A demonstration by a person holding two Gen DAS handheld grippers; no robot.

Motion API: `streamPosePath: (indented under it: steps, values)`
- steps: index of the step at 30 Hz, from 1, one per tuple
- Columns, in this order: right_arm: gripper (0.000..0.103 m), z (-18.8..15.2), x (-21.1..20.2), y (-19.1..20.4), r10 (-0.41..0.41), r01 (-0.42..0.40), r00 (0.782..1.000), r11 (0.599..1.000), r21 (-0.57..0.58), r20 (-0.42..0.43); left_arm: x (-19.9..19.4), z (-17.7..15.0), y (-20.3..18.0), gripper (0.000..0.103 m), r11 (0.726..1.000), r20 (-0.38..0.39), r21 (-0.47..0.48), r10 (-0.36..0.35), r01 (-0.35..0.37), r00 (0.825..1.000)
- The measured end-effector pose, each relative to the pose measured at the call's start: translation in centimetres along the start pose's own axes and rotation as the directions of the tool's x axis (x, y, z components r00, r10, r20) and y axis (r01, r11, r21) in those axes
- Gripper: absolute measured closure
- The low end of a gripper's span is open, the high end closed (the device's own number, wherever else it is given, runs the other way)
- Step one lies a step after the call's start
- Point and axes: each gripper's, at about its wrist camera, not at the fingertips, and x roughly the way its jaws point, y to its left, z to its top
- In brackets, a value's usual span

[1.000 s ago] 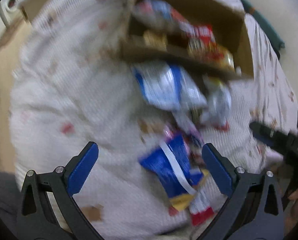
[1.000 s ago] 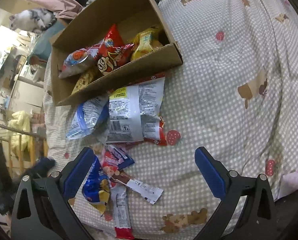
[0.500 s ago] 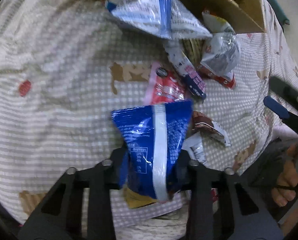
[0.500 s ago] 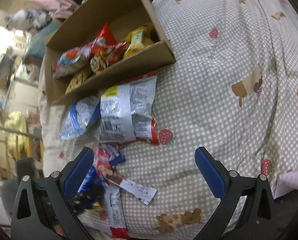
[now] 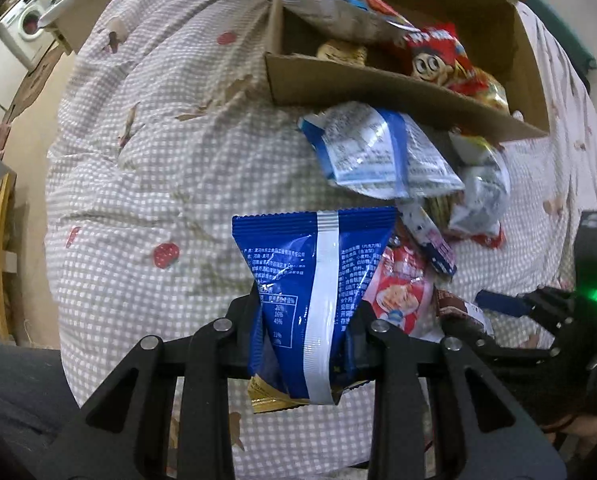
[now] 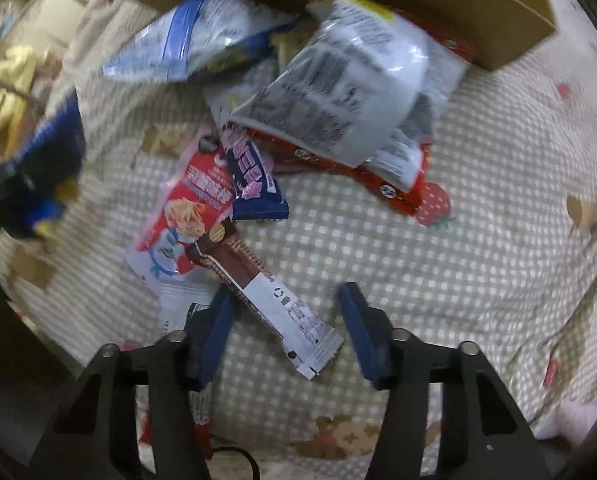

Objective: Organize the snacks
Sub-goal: 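Grasp the blue snack bag with the left tool while the right tool grasps the chocolate bar, then carry the blue bag and chocolate bar over the box with both tools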

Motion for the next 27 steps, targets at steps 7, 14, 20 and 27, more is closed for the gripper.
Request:
streamPosePath:
  steps: [7, 14, 20, 27]
  values:
    - [0.084, -0.8, -2.1, 0.3, 0.058, -0.058, 0.996, 0.998, -0.001, 0.062, -0.4, 0.4, 0.3, 0.077, 1.000, 0.010, -0.029, -0.006, 0.006, 1.000]
    - [0.084, -2.7, -7.2, -2.2, 0.192, -0.212, 0.952, 0.975, 0.061, 0.240, -0.7, 1.0, 0.6, 0.077, 0.999, 0.031, -0.044, 0.028, -0.027, 0.999]
    - [0.084, -2.5, -11.9, -4.8, 0.264, -0.356, 0.836, 0.928, 0.109, 0.481, -1.0, 1.3, 0.7, 0.077, 0.998, 0.055, -0.050, 0.043, -0.040, 0.998]
    - [0.084, -2.2, -16.1, -7.4, 0.227, -0.409, 0.730, 0.901, 0.146, 0.645, -3.9, 2.5, 0.3, 0.077, 0.999, 0.154, -0.040, 0.039, -0.033, 0.987]
